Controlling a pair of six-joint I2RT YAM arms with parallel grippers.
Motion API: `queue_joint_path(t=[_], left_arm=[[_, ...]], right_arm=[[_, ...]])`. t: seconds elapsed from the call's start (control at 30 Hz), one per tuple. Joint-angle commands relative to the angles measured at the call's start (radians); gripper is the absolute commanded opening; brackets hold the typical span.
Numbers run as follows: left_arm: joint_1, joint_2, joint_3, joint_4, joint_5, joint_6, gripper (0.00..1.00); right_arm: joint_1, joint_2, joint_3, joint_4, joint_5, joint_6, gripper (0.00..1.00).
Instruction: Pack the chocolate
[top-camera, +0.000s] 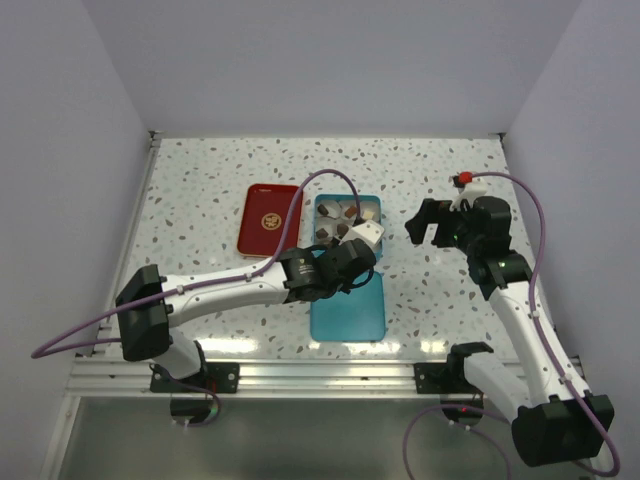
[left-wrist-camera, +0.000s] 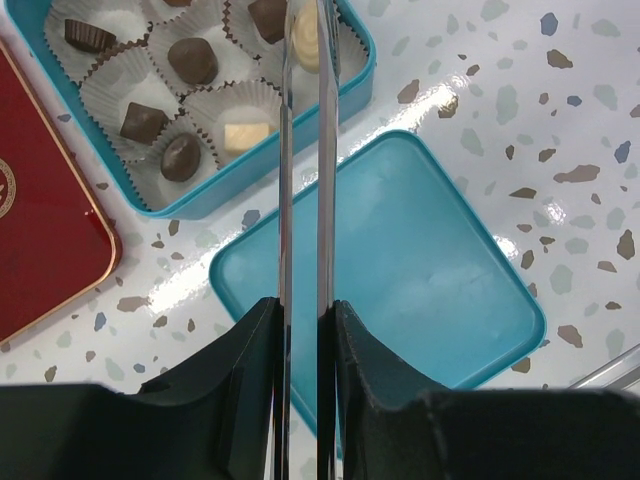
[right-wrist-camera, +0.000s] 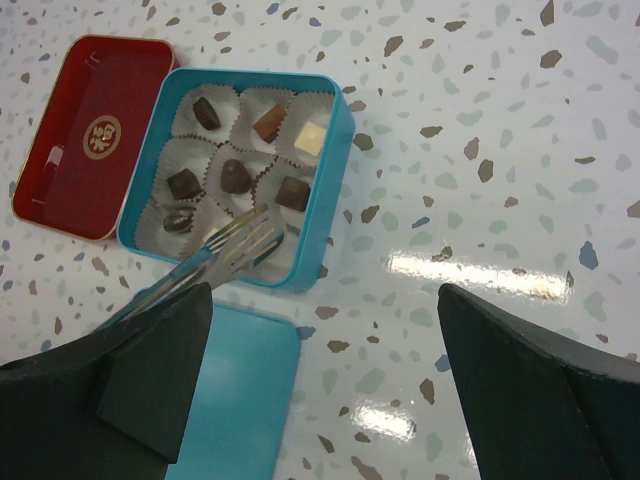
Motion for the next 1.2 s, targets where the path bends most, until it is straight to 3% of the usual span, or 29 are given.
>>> queue_joint_path(t=[0.0, 0.3, 0.6, 1.0, 1.17], left_arm=[[-0.007, 0.007, 0.030, 0.052, 0.009, 0.003, 0.29], [-0.010, 0.007, 0.015, 0.042, 0.008, -0.009, 0.29], [-0.016, 0.004, 0.023, 0.033, -0.008, -0.007, 0.40], [-0.013, -0.040, 0.021, -0.020, -0.100, -0.026, 0.39], [0.062, -0.127, -0.014, -0.040, -0.129, -0.032, 0.39]], right_arm=[[-0.002, 0.001, 0.005, 0.016, 0.007, -0.006, 0.99], [-0.002, 0.001, 0.004, 0.016, 0.004, -0.003, 0.99], [-0.002, 0.000, 0.004, 0.014, 0.004, -0.003, 0.99], [-0.002, 0.000, 0.004, 0.013, 0.006, -0.003, 0.99], [-0.002, -0.003, 0.004, 0.011, 0.004, -0.003, 0.99]])
